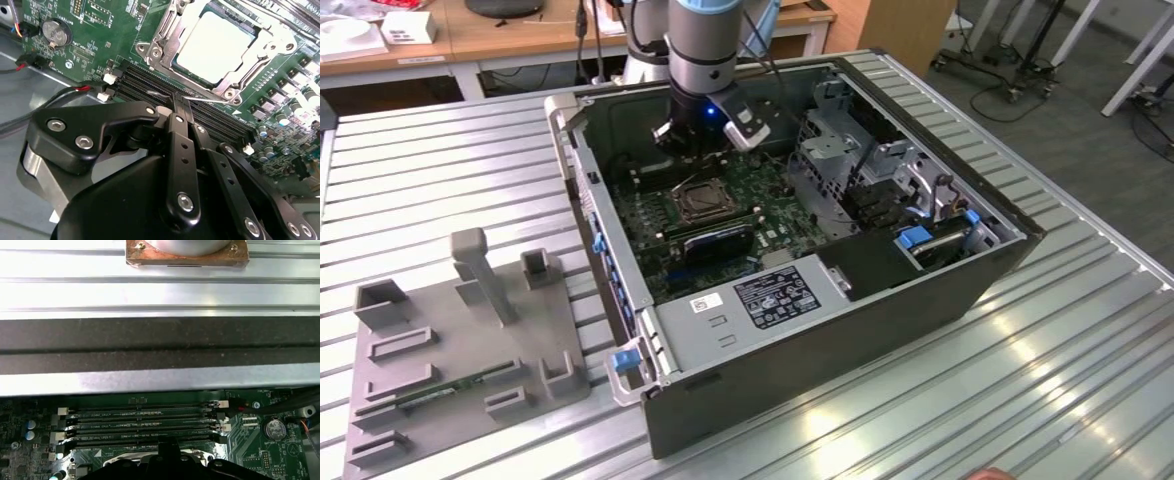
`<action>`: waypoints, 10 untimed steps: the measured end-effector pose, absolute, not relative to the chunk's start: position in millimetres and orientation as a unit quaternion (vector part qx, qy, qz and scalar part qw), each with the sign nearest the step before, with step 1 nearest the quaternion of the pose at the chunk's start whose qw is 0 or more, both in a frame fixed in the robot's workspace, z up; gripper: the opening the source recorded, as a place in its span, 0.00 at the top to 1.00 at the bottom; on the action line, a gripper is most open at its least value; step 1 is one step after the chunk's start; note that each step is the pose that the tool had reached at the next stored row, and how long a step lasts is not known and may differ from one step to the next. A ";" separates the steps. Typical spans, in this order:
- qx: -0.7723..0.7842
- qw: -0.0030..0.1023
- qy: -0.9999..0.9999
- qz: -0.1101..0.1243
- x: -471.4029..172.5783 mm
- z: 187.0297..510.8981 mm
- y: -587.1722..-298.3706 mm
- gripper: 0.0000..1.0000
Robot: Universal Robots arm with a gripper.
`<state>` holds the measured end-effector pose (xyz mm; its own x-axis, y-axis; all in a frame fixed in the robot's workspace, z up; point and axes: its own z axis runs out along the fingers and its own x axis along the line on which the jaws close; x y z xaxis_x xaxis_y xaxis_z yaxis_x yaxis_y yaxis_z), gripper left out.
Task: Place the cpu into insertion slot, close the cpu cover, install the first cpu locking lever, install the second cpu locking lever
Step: 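Install the first cpu locking lever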
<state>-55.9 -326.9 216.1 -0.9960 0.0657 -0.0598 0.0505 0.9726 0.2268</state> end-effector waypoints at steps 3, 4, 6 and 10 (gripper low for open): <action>0.034 0.036 0.992 0.117 -58.5 216.0 -326.7 0.89; 0.035 0.037 0.992 0.118 -59.5 216.0 -326.7 0.89; 0.036 0.038 0.991 0.120 -60.8 216.0 -326.7 0.89; 0.036 0.040 0.991 0.124 -61.6 216.0 -326.7 0.89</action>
